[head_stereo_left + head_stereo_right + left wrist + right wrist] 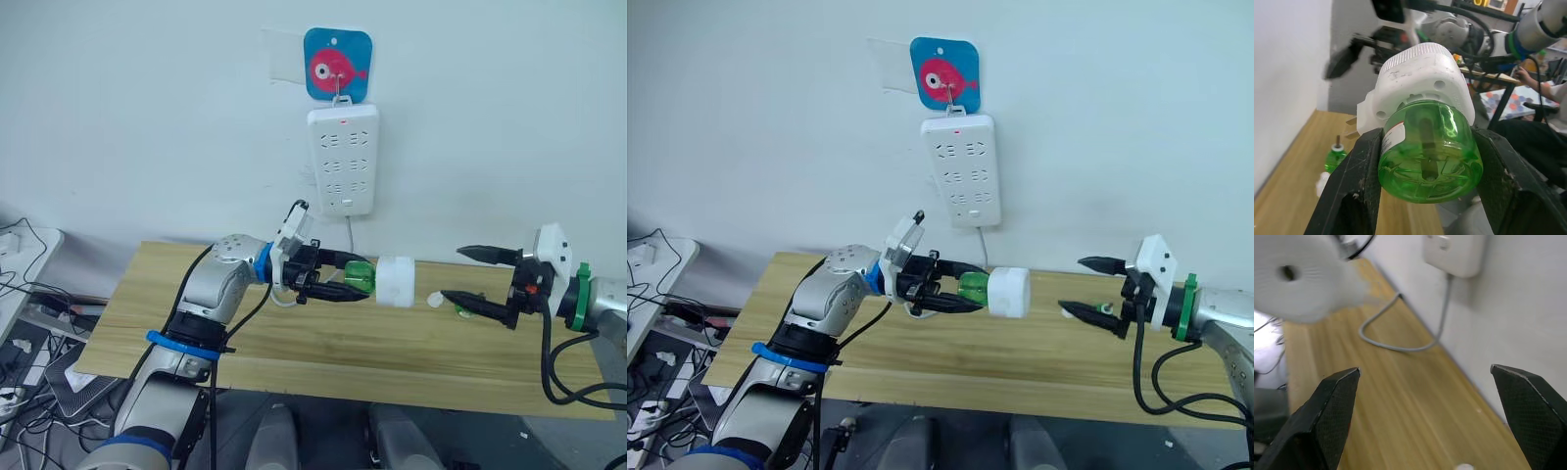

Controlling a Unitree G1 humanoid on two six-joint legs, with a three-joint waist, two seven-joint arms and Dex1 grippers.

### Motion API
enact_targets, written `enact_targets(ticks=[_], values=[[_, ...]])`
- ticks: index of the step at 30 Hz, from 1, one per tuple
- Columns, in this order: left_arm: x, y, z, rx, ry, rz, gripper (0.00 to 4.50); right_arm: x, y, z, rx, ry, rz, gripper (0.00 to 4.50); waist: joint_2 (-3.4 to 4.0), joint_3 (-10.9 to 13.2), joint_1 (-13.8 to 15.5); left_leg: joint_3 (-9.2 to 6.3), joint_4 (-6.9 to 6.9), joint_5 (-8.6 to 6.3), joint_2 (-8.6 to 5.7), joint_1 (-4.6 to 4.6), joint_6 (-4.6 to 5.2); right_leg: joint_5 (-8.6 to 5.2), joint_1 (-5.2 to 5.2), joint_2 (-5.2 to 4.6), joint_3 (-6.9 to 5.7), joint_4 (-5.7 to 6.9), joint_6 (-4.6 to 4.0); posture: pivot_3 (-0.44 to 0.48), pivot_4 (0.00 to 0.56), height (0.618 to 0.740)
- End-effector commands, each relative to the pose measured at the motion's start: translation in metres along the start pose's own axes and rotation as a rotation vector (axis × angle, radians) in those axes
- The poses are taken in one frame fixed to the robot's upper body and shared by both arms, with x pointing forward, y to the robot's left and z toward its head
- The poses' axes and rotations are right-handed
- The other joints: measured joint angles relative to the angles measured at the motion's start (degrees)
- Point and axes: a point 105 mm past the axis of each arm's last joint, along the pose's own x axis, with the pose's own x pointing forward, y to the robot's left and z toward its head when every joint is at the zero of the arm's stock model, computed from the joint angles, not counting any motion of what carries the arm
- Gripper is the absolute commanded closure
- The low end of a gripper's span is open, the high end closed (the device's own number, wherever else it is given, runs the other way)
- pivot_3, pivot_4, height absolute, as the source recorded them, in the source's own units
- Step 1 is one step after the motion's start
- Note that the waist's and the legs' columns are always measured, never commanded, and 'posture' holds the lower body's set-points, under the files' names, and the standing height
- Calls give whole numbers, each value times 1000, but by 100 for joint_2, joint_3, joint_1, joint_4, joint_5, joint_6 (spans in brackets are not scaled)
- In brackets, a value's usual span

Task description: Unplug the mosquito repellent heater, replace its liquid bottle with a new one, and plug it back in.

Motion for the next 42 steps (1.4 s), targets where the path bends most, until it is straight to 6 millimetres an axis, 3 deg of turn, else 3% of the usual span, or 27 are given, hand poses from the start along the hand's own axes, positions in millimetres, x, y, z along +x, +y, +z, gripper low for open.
enact_targets(ticks=[1,8,11,22,29,34,38,42], values=[[5,-12,11,-6,-17,-72,2258,8,-6,9,2,-46,-17,961,0,0,2,-1,0,0,0,0,0,0,0,1,-1,2,0,-17,187,740],[7,-12,24,-153,-52,-83,2258,43,12,19,38,-129,71,3595,0,0,7,-2,0,0,3,2,0,0,-2,5,-1,7,0,-11,191,740],[6,-12,30,-236,-76,-74,2258,50,23,17,59,-124,117,4463,0,0,8,-3,0,0,3,1,0,0,-2,4,0,8,0,-10,193,740],[1,2,36,-316,-137,24,2258,46,74,27,203,-130,309,4463,0,0,16,-10,0,0,4,2,0,-1,-2,4,-7,13,0,-1,195,740],[-1,11,36,-357,-155,59,2258,40,90,33,266,-124,351,4463,0,0,15,-8,1,0,3,2,0,-1,-2,4,-6,14,0,-9,195,740],[-1,4,44,-482,-182,-1,2258,38,74,19,232,-82,258,4463,-1,1,11,-7,1,0,2,1,0,-1,-3,4,-5,13,1,-14,195,740],[-14,10,61,-729,-266,-33,2258,27,39,10,168,-49,133,4463,-2,2,3,-7,3,0,1,1,0,-2,-5,4,-6,15,2,-15,196,740],[-15,4,64,-809,-254,-74,2258,25,19,7,116,-46,78,4463,-2,1,-31,-3,0,0,-1,4,0,-2,-6,4,0,16,3,-15,196,740]])
